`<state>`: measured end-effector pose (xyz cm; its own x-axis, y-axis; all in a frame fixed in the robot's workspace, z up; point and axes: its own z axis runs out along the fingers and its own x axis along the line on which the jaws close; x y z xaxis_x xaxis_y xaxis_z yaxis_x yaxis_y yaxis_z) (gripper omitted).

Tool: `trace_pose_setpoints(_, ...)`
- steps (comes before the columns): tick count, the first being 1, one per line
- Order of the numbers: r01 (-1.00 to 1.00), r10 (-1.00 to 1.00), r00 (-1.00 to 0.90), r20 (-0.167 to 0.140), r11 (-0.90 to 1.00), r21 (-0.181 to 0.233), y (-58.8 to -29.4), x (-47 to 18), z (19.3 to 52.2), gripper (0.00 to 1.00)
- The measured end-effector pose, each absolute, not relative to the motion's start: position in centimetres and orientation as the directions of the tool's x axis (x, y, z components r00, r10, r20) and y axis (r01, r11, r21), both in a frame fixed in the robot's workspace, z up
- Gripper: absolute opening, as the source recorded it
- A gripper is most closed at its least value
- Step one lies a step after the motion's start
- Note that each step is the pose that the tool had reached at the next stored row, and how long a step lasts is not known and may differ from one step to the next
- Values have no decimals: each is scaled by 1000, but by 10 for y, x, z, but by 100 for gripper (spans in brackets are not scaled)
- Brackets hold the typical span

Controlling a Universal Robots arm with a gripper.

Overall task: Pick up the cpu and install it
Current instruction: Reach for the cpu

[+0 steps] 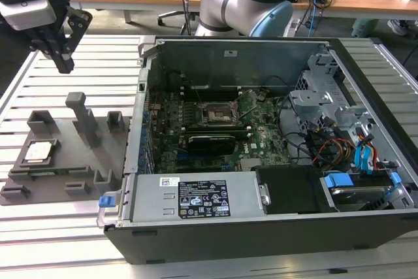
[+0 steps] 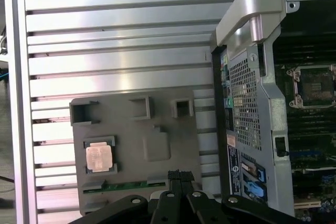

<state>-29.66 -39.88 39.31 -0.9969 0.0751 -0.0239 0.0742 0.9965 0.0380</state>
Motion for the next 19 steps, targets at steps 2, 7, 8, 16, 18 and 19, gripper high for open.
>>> trace_pose_setpoints(2,74,75,-997,-24,997,38,-399,-299,393,11)
trace_pose_setpoints(7,74,75,-997,-24,997,37,-399,-305,393,11)
trace_pose_setpoints(8,74,75,-997,-24,997,37,-399,-306,393,11)
trace_pose_setpoints(16,74,75,-997,-24,997,36,-399,-315,393,11)
trace_pose_setpoints(18,74,75,-997,-24,997,36,-399,-318,393,11)
trace_pose_setpoints(19,74,75,-997,-24,997,36,-399,-319,393,11)
